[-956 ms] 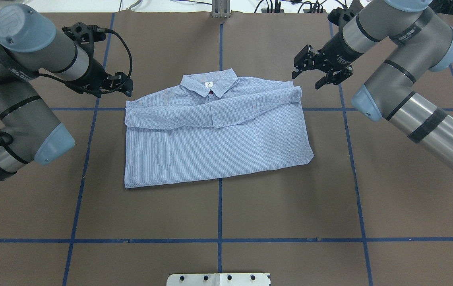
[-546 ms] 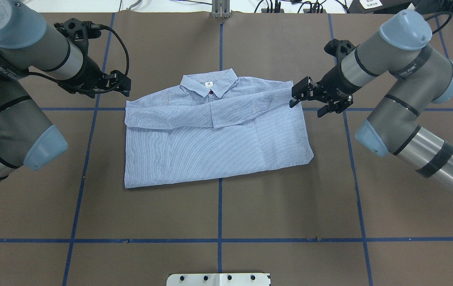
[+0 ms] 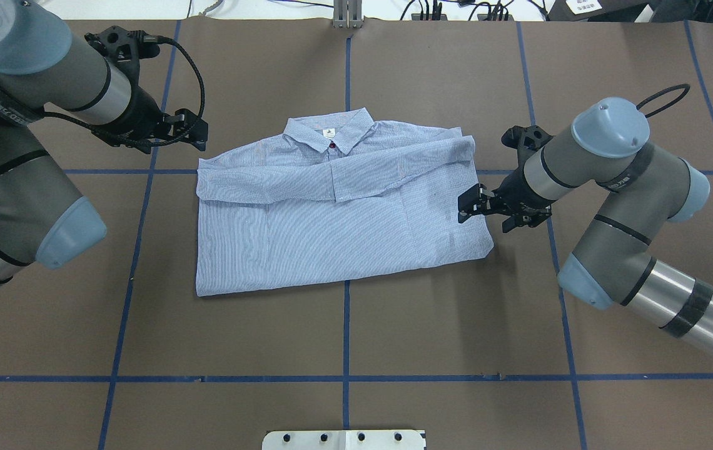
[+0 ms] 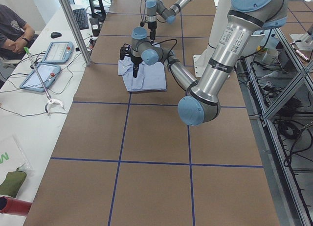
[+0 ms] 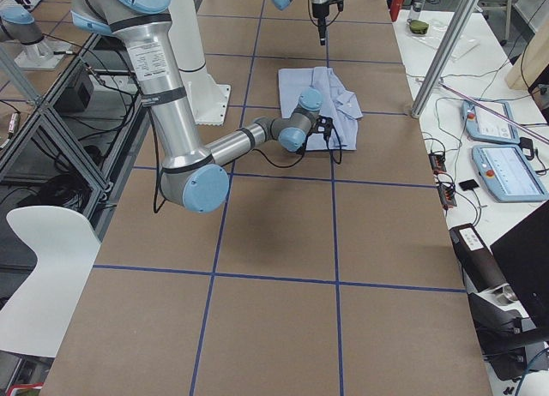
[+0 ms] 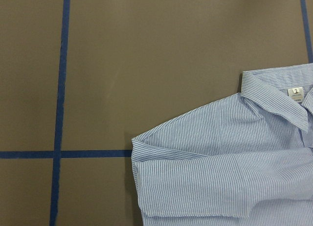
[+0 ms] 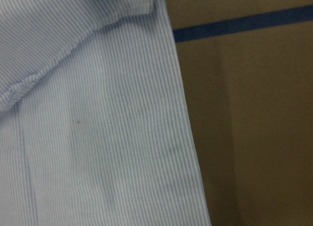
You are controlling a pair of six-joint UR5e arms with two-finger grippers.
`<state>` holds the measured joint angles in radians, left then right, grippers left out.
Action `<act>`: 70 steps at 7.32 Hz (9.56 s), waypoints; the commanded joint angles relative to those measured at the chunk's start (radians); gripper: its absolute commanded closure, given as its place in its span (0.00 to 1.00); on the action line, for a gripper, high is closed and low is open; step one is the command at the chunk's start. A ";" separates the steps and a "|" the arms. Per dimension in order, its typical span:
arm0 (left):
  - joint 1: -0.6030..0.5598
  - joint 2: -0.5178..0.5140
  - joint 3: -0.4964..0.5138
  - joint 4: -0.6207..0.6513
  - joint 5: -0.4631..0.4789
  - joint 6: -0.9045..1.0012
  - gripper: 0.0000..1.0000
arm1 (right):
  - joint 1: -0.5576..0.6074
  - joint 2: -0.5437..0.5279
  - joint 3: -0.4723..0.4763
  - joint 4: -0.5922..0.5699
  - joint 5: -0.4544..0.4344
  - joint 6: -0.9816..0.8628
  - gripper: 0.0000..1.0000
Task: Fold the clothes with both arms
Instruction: 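Raise the left gripper away while the right gripper moves to the folded shirt's side, then grasp the folded shirt's edge with the right gripper and drag it nearer the robot, then release the shirt with the right gripper while the left gripper reaches its corner, then grasp the folded shirt's corner nearest the left gripper, then drag the corner with the left gripper away from the robot, rotating the shirt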
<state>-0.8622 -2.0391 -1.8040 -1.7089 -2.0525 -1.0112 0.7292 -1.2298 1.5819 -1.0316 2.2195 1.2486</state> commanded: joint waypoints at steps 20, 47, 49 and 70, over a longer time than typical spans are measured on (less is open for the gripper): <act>-0.001 0.004 -0.051 0.020 0.006 -0.038 0.08 | -0.241 -0.551 0.558 0.005 0.216 0.002 1.00; 0.546 0.005 -0.012 -0.014 0.244 -0.733 0.37 | 0.104 -0.361 0.521 0.004 0.233 0.005 0.00; 0.548 0.005 -0.005 -0.014 0.244 -0.733 0.37 | 0.105 -0.361 0.520 0.004 0.232 0.005 0.00; 0.200 -0.286 0.403 -0.226 0.271 -0.407 1.00 | 0.145 -0.361 0.469 0.005 0.227 -0.006 0.00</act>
<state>-0.6257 -2.2792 -1.5150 -1.8267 -1.8013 -1.4657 0.8733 -1.5901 2.0545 -1.0274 2.4467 1.2427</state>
